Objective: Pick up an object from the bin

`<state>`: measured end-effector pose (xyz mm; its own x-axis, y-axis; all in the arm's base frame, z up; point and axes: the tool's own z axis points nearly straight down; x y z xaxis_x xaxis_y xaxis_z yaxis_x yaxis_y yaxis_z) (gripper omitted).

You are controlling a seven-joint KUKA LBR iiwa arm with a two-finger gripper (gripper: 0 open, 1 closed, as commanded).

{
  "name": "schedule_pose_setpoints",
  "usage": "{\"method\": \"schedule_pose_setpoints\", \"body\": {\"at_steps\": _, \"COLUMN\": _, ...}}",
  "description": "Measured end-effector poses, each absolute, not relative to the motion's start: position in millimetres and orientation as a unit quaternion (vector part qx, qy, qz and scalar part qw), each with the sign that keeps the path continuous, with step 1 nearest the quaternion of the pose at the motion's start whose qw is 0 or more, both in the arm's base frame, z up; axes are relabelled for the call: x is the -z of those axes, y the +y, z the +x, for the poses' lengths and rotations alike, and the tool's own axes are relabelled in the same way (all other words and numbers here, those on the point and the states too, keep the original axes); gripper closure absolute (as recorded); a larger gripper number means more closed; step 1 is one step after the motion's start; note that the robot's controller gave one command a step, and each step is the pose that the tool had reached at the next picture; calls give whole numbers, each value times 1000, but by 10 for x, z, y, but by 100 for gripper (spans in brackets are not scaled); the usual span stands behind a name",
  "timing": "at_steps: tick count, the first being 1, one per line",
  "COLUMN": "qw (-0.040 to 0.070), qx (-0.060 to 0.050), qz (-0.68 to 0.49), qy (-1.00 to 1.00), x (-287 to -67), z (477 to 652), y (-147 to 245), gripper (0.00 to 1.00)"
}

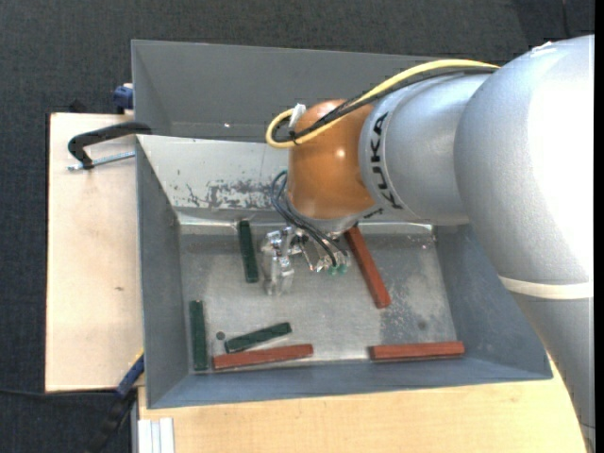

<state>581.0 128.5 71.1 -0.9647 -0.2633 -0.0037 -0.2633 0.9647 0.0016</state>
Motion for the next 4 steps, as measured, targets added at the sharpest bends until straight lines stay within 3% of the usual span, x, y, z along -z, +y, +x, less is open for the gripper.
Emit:
{"method": "schedule_pose_setpoints", "body": {"at_steps": 1, "qw": 2, "qx": -1, "qz": -133, "qy": 991, "x": -711, "z": 5810, "y": 1284, "gripper": 0}}
{"method": "schedule_pose_setpoints", "body": {"at_steps": 2, "qw": 2, "qx": 0, "qz": -116, "qy": 993, "x": -710, "z": 5819, "y": 1445, "gripper": 0}}
{"method": "schedule_pose_setpoints", "body": {"at_steps": 3, "qw": 3, "qx": -1, "qz": -97, "qy": 995, "x": -711, "z": 5804, "y": 1888, "gripper": 100}}
{"method": "schedule_pose_setpoints", "body": {"at_steps": 4, "qw": 3, "qx": -1, "qz": -97, "qy": 995, "x": -711, "z": 5804, "y": 1888, "gripper": 100}}
